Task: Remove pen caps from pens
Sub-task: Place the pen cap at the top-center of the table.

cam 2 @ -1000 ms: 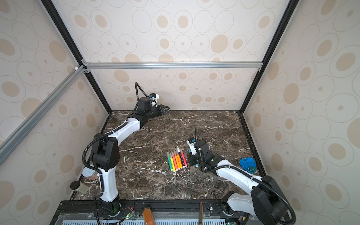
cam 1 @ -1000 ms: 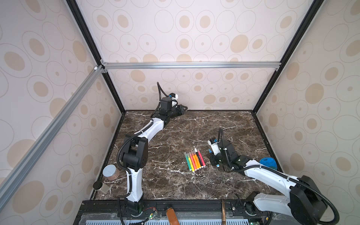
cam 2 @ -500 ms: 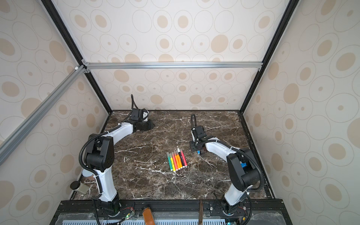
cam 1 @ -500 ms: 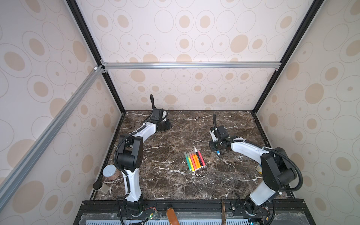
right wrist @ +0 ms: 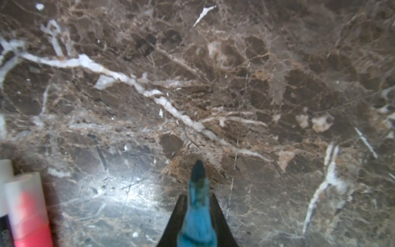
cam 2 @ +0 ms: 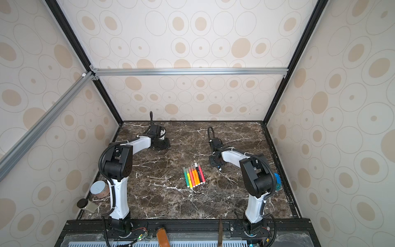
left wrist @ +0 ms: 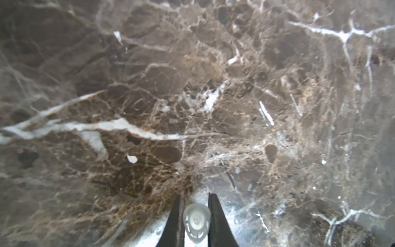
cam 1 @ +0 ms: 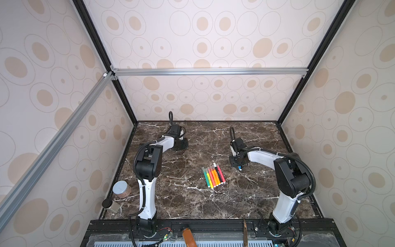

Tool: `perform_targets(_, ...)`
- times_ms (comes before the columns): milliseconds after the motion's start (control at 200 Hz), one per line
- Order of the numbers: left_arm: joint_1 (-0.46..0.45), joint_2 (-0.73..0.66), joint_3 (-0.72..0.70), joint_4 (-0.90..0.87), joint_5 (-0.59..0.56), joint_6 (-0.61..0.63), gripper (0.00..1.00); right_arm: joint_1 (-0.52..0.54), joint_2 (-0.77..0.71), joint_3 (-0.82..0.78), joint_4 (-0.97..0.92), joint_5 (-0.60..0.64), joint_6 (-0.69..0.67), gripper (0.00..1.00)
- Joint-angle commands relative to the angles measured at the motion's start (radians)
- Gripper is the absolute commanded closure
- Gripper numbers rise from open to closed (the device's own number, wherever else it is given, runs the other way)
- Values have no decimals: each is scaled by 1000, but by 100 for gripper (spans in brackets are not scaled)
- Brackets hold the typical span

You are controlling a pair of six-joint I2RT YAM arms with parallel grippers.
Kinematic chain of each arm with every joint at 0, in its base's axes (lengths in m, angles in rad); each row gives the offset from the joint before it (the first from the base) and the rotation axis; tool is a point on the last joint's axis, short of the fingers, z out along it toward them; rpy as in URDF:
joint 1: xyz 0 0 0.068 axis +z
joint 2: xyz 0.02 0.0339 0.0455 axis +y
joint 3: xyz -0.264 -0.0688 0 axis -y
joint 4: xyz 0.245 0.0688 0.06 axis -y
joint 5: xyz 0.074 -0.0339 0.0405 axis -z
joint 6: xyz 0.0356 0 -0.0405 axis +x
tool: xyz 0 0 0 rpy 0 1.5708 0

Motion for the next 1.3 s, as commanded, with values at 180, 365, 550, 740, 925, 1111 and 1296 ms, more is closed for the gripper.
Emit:
perform_targets(180, 6, 46, 67, -21, -17, 32, 90, -14, 39, 24, -22, -1, 10, 68)
perform_targets(365, 9, 55, 73, -22, -16, 35, 84, -16, 36, 28, -26, 0, 9, 67)
perform_targets(550, 11, 61, 73, -28, -15, 42, 75, -16, -24, 17, -24, -33, -1, 56)
perform_targets(740, 11, 47, 65, -28, -25, 44, 70, -16, -157, 18, -64, -57, -1, 50)
perform_targets(925, 14, 22, 62, -28, -37, 40, 69, -8, -265, 15, -100, -172, 1, 49)
perform_targets(1111, 14, -104, -3, 41, -16, 19, 65, 65, -272, -8, -110, -227, 18, 49)
perform_targets(1296, 14, -302, -115, 166, 55, -6, 37, 117, -199, -45, -58, -228, 35, 50)
